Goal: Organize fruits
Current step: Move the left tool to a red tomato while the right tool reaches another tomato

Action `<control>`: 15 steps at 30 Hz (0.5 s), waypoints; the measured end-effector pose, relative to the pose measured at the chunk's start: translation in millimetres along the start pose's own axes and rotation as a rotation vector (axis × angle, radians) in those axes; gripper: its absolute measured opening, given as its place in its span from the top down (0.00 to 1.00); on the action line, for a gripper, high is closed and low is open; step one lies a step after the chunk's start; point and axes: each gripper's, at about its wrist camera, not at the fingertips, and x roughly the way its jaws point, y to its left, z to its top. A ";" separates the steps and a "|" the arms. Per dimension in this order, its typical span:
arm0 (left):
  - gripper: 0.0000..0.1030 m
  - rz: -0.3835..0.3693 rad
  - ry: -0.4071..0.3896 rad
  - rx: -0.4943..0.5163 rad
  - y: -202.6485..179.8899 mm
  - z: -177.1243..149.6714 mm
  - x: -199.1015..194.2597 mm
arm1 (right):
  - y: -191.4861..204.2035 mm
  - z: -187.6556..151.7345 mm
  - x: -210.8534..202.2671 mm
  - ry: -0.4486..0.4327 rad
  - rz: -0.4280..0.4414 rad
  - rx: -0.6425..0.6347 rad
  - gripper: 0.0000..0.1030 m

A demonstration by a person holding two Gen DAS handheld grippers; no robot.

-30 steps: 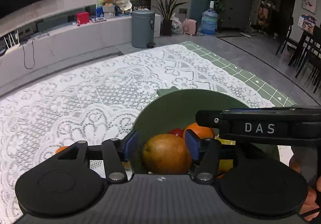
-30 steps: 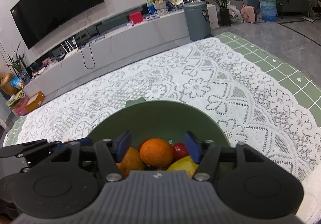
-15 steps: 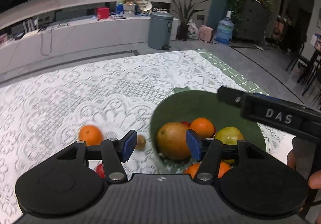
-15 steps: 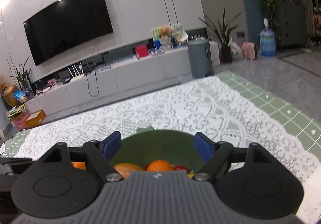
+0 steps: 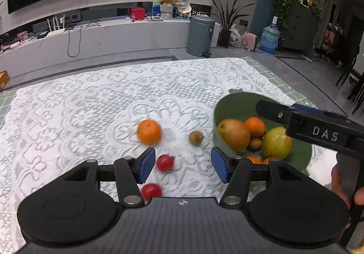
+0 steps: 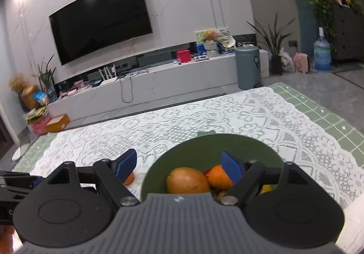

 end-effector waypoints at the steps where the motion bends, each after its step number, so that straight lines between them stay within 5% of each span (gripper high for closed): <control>1: 0.36 0.002 0.003 -0.004 5.0 -3.6 -1.6 | 4.3 -1.6 -0.8 0.000 0.007 -0.011 0.24; 6: 0.36 0.017 0.005 -0.019 28.3 -19.3 -3.9 | 29.5 -11.2 -2.0 0.013 0.023 -0.095 0.28; 15: 0.36 -0.028 -0.017 -0.038 57.0 -43.5 1.9 | 72.1 -28.3 7.0 0.041 0.045 -0.293 0.49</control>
